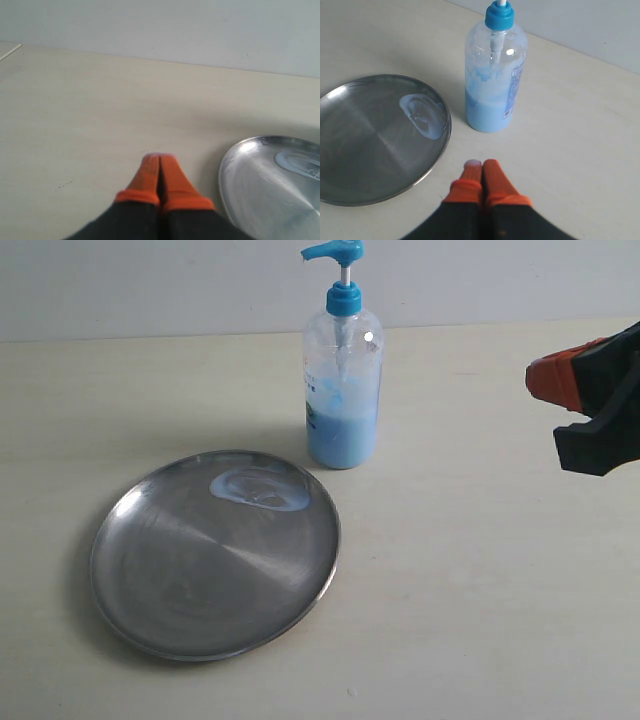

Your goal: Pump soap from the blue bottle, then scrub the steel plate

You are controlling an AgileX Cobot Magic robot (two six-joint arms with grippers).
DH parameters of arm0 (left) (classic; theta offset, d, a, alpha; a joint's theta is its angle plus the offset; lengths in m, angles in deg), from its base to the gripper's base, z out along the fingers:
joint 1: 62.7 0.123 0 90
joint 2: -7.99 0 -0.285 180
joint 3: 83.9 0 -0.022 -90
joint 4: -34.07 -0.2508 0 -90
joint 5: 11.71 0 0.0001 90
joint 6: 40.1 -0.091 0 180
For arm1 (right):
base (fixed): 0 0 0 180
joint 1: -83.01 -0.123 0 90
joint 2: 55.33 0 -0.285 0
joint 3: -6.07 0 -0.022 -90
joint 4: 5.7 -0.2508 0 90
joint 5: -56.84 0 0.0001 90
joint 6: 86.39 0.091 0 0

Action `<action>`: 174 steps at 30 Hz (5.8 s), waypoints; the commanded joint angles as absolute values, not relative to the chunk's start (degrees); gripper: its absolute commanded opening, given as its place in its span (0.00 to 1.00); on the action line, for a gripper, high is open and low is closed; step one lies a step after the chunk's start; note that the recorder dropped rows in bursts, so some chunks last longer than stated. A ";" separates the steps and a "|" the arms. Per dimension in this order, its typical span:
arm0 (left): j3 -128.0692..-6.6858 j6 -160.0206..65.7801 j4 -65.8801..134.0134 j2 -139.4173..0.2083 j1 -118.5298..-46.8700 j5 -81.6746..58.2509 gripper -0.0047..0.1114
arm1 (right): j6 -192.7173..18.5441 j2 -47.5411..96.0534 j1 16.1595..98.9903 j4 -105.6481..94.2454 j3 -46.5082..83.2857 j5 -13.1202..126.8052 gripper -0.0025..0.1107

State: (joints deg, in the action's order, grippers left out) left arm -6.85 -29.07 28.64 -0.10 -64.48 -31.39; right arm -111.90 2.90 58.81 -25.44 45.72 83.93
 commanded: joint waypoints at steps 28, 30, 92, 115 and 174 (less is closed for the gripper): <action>-6.69 -29.21 28.68 0.21 -64.37 -31.31 0.04 | -110.07 -4.34 58.67 -26.58 47.02 84.04 0.02; -6.69 -29.21 28.68 0.21 -64.37 -31.31 0.04 | -108.22 -7.23 58.67 -24.90 48.86 84.04 0.02; -6.69 -29.21 28.68 0.21 -64.37 -31.31 0.04 | -81.66 -47.54 77.64 -2.26 83.29 73.44 0.02; -6.69 -29.21 28.68 0.21 -64.37 -31.31 0.04 | -81.66 -47.54 77.64 -2.26 83.29 72.92 0.02; -6.69 -29.21 28.68 0.21 -64.37 -31.31 0.04 | -81.66 -47.54 77.64 -2.69 83.29 73.04 0.02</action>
